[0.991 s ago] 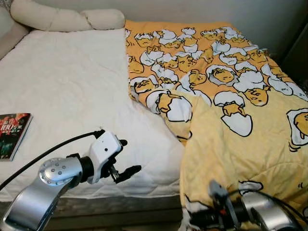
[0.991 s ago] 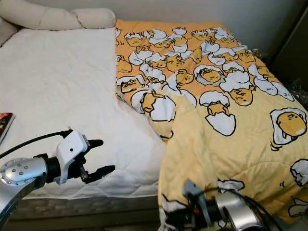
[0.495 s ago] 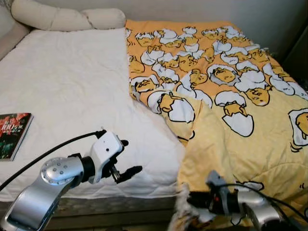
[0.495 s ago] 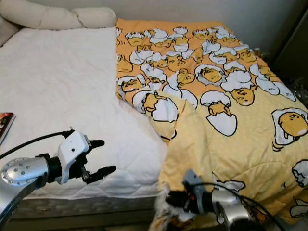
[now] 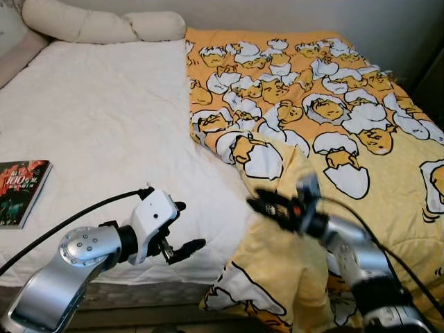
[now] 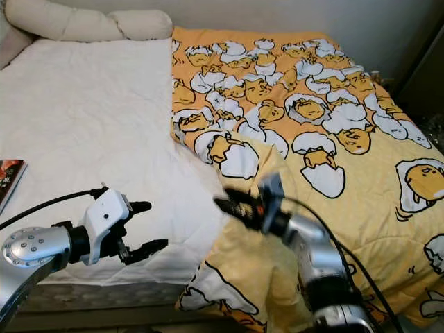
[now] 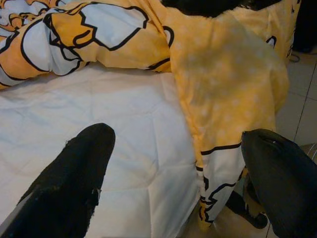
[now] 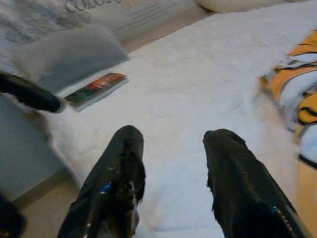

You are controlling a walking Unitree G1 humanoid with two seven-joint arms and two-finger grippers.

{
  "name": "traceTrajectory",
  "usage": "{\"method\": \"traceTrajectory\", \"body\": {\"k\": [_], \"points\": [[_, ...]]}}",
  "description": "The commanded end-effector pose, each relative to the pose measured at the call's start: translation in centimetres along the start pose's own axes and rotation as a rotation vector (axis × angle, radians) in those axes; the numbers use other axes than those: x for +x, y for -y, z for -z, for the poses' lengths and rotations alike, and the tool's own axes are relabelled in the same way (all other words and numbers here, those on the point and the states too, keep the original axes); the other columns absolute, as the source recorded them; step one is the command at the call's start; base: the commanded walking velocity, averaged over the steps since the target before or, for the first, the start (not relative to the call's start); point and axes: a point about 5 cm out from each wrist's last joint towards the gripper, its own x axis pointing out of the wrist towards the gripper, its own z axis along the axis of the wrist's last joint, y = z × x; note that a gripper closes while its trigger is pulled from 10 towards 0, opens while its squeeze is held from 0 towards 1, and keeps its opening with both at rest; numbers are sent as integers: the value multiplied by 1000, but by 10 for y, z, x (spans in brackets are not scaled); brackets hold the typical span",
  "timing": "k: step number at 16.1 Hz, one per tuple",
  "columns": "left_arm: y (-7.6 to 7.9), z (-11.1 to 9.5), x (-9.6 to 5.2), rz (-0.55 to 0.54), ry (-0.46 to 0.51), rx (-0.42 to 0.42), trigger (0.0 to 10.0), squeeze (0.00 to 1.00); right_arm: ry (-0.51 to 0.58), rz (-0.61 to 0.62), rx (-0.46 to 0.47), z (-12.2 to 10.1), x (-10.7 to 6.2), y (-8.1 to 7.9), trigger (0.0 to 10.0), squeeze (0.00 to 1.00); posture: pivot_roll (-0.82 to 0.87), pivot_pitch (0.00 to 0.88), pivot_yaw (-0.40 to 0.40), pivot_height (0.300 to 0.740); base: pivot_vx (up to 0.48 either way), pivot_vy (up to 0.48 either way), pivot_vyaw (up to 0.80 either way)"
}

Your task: Clean up the room

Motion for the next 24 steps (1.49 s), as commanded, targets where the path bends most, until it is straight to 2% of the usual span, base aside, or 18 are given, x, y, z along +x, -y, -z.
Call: {"method": "traceTrajectory", "body": {"k": [1, 2, 5, 7, 8, 9, 10, 12, 13, 14, 15, 17, 20, 24], "points": [[-3, -2, 1, -11, 7, 14, 10000, 0, -57, 94, -52, -2, 7, 4, 10000, 1000, 20, 0, -11, 740, 0, 0, 0], [-4, -3, 2, -14, 8, 14, 10000, 0, -106, 177, -87, -3, 13, 6, 10000, 1000, 20, 0, -9, 740, 0, 0, 0], [-4, -3, 2, -16, 10, 16, 10000, 0, -212, 566, -176, -12, 24, 27, 10000, 1000, 21, 0, -7, 740, 0, 0, 0], [-3, -3, 3, -11, 8, 17, 10000, 0, -267, 683, -212, -10, 29, 33, 10000, 1000, 21, 0, -6, 740, 0, 0, 0], [-2, -3, 3, -8, 6, 17, 10000, 0, -331, 753, -242, -5, 31, 35, 10000, 1000, 27, 0, -8, 740, 0, 0, 0], [-2, -2, 2, -7, 6, 17, 10000, 0, -344, 776, -250, -4, 32, 36, 10000, 1000, 27, 0, -8, 740, 0, 0, 0], [-2, -2, 2, -5, 4, 17, 10000, 0, -386, 786, -246, 3, 38, 35, 10000, 0, 34, 0, -5, 740, 0, 0, 0], [0, -2, 0, 2, -1, 17, 10000, 0, -444, 804, -247, 13, 44, 33, 10000, 0, 35, 0, -3, 740, 0, 0, 0], [0, -2, -1, 7, -7, 23, 10000, 0, -434, 819, -182, 17, 47, 32, 10000, 0, 42, 0, 4, 740, 0, 0, 0], [1, -2, -2, 11, -12, 26, 10000, 0, -444, 847, -179, 19, 46, 34, 10000, 0, 49, 0, 5, 740, 0, 0, 0], [1, -1, -5, 12, -15, 26, 10000, 0, -476, 889, -185, 21, 40, 38, 5490, 0, 57, 0, 3, 740, 0, 0, 0], [2, 0, -7, 16, -22, 26, 10000, 0, -477, 920, -123, 25, 34, 41, 0, 0, 58, 0, 1, 740, 0, 0, 0], [4, 0, -7, 17, -22, 24, 10000, 0, -464, 949, -82, 24, 26, 48, 0, 0, 58, 0, -8, 740, 0, 0, 0], [5, 0, -6, 18, -20, 22, 10000, 0, -454, 952, -60, 24, 23, 50, 0, 0, 54, 0, -9, 740, 0, 0, 0]]}}
